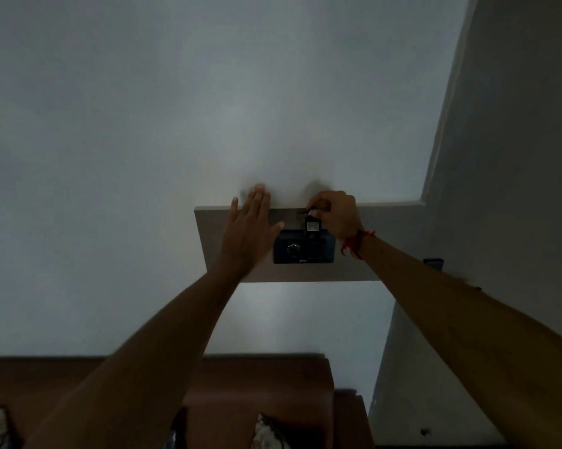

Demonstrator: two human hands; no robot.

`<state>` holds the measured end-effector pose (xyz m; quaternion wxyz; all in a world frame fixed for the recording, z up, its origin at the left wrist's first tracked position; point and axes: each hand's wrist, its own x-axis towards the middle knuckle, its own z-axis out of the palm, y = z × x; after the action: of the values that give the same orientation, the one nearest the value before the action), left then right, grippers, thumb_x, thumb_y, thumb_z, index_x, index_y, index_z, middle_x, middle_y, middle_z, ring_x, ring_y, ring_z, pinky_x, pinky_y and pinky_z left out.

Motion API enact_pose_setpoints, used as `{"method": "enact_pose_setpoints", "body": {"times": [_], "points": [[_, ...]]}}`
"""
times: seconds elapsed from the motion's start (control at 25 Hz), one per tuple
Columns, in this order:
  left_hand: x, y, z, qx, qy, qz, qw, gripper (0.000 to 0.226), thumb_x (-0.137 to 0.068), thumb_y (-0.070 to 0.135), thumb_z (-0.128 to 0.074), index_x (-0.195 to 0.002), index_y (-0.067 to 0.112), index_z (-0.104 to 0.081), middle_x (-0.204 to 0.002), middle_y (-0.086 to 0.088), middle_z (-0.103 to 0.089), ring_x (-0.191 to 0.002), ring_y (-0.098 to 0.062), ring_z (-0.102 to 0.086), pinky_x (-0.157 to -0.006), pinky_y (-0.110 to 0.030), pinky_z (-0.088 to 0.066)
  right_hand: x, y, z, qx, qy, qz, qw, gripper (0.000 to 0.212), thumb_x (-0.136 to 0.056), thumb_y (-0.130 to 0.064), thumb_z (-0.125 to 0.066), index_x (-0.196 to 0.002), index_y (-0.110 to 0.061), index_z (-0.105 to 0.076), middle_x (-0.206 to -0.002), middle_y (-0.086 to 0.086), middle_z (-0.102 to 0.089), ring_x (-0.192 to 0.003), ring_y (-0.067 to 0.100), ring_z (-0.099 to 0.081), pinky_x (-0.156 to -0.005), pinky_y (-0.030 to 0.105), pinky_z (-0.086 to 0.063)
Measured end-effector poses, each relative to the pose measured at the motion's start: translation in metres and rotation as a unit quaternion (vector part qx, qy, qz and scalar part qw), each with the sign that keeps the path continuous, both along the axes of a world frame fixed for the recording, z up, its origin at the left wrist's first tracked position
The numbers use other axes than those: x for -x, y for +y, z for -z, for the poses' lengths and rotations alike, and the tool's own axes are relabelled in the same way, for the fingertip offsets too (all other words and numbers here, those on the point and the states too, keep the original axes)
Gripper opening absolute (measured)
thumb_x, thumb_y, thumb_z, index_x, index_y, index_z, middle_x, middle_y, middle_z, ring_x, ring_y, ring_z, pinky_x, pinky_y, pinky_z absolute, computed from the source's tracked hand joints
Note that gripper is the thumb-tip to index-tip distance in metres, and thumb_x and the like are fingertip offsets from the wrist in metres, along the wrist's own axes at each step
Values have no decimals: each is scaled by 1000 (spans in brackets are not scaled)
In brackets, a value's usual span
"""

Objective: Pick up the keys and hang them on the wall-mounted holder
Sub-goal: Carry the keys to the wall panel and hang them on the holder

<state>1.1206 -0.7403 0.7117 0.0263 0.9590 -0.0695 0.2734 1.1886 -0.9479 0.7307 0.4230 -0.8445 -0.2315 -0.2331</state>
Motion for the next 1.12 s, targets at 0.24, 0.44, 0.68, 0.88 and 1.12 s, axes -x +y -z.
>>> {"method": "enact_pose_setpoints", "body": {"times": [0.24, 0.44, 0.68, 0.88, 1.12], "points": [[-1, 5, -3, -24, 1, -5, 1000, 78, -106, 54, -35, -164, 7, -11, -174, -12, -4, -162, -24, -2, -132, -51, -6, 3, 10, 11, 82, -17, 23, 996, 11, -81, 6, -66, -87, 0, -73, -95, 20, -60, -82, 26, -57, -71, 29, -45], [-8, 1, -1, -27, 2, 6, 1000, 78, -106, 54, -35, -164, 8, -12, -174, -13, -6, -162, -24, -3, -132, -50, -4, 10, 25, 19, 142, -56, 52, 987, 16, -82, 4, -57, -85, -3, -71, -88, 17, -58, -81, 30, -57, -62, 34, -45], [-5, 16, 1, -8, 5, -1, 1000, 77, -106, 53, -36, -164, 7, -14, -173, -13, -8, -162, -24, -5, -132, -50, -6, 12, 27, 21, 168, -84, 72, 980, 9, -81, 1, -57, -82, -6, -64, -90, 14, -55, -85, 30, -53, -62, 39, -45], [-4, 26, 0, 15, 14, 2, 1000, 78, -106, 53, -36, -164, 7, -11, -174, -13, -7, -162, -25, -4, -132, -50, -5, 16, 28, 18, 319, -119, 77, 937, 8, -88, -14, -59, -90, -11, -66, -110, 12, -47, -92, 28, -48, -61, 41, -55], [-7, 15, -2, 11, 20, 16, 1000, 77, -106, 52, -37, -164, 8, -11, -173, -13, -8, -162, -25, -5, -132, -52, -7, 11, 35, 20, 287, -86, 83, 951, 9, -83, -16, -69, -86, -9, -66, -109, 12, -46, -95, 27, -47, -70, 41, -55]]}}
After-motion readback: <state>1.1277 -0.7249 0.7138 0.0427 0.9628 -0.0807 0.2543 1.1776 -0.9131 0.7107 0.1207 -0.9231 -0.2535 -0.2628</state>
